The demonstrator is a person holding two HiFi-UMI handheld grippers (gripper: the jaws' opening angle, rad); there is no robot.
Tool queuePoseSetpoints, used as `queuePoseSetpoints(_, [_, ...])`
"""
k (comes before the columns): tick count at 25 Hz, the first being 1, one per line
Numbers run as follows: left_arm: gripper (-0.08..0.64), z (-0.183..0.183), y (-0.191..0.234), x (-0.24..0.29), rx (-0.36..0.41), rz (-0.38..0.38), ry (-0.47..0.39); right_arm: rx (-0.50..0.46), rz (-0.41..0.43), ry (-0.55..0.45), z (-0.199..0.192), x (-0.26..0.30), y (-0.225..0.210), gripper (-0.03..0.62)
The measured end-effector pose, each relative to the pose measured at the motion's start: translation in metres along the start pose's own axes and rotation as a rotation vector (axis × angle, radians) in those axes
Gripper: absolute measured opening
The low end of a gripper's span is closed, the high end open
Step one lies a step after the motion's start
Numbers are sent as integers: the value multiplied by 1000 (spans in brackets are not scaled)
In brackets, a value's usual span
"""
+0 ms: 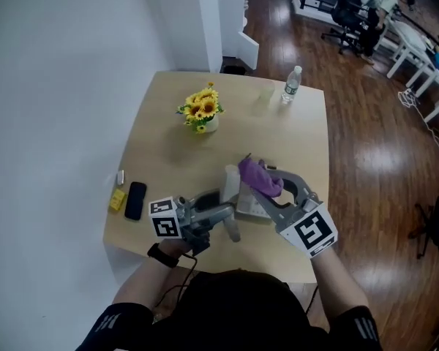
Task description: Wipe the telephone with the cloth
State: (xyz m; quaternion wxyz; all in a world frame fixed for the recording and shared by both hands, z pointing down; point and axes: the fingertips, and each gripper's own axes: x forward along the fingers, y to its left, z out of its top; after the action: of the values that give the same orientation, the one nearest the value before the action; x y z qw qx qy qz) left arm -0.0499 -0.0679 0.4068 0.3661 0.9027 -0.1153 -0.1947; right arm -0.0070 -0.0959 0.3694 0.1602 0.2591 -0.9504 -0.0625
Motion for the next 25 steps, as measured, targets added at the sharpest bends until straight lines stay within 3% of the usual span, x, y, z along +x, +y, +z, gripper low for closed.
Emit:
queuePoseSetpoints(5, [215, -2, 12, -12, 84, 131, 68, -493, -37, 206, 10, 27, 29, 133])
queuePoseSetpoints(8, [215, -3, 16, -19, 119, 176, 87, -649, 20, 301, -5, 32, 51, 133])
queuePoseSetpoints(11, [215, -3, 18, -23, 143, 199, 95, -717, 94, 364, -24, 32, 74, 132])
queuePoseSetpoints(14, [215, -2, 13, -24, 120, 152, 71, -613, 150, 327, -28, 27, 87, 132])
queuePoseSetpoints(19, [215, 13, -23, -24, -1, -110, -69, -196, 93, -13, 32, 6, 45, 132])
queuePoseSetpoints(21, [215, 16, -36, -22, -10, -193, -80, -65, 61, -69, 47, 4, 22, 132])
queuePoseSetpoints(23, [215, 16, -44, -18, -6, -229, -67, -59, 87, -53, 54, 7, 17, 132])
queuePoseSetpoints(25, [215, 15, -47, -13, 2, -239, -54, -152, 139, -16, 57, 12, 28, 132])
